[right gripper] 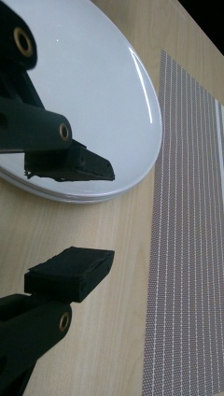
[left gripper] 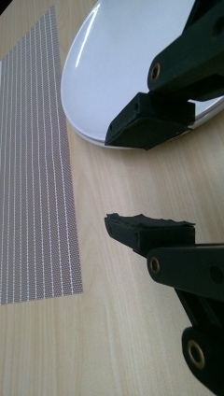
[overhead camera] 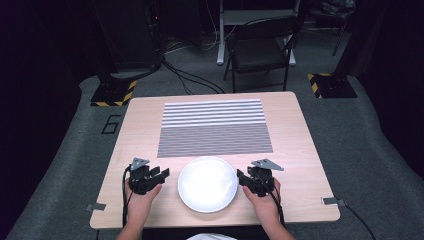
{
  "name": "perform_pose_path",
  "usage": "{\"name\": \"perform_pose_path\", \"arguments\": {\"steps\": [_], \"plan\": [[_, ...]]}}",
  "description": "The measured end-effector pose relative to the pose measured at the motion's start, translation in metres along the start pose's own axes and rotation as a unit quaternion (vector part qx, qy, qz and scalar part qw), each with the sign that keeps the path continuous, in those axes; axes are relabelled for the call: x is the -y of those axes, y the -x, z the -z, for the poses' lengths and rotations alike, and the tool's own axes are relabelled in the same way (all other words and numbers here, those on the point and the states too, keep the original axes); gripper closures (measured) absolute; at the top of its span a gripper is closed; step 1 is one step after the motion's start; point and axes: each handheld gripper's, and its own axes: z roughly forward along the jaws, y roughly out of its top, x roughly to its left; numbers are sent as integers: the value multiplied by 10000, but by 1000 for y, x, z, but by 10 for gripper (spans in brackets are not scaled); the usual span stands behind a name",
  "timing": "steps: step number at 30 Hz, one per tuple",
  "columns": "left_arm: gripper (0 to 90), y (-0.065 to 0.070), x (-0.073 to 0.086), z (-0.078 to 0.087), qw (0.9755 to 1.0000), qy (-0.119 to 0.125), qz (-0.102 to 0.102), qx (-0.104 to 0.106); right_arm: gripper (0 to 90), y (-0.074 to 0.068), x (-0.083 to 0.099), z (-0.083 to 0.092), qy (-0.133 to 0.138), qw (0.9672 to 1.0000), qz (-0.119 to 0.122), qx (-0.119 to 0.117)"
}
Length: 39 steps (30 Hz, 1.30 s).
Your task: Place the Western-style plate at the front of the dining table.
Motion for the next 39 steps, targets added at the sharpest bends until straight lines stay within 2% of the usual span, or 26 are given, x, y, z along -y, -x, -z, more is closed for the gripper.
{"name": "perform_pose_path", "arguments": {"steps": [1,4,6,7,12,24,29,31,39], "plan": [[538,-1,0,1,10000,5,-73,12,542,0,0,0,0,10000,0,0],[538,1,4,0,9999,31,-101,104,542,-2,6,-3,-34,10000,64,35],[538,2,7,-2,9998,-5,-140,149,542,-3,10,-6,-115,9999,32,-20],[538,2,8,-4,9998,-12,-147,158,539,-5,12,-7,-171,9998,98,-31],[538,4,13,-9,9993,-97,-233,272,523,-11,15,-8,-159,9997,165,-102],[523,11,20,-13,9986,-215,-371,320,486,-22,21,-19,-283,9989,292,-227],[518,10,21,-15,9984,-264,-308,394,460,-24,23,-22,-269,9990,208,-284],[517,9,22,-15,9984,-269,-316,396,457,-25,23,-21,-228,9993,107,-291],[519,11,22,-20,9977,-348,-325,489,467,-25,24,-19,-133,9992,-26,-383]]}}
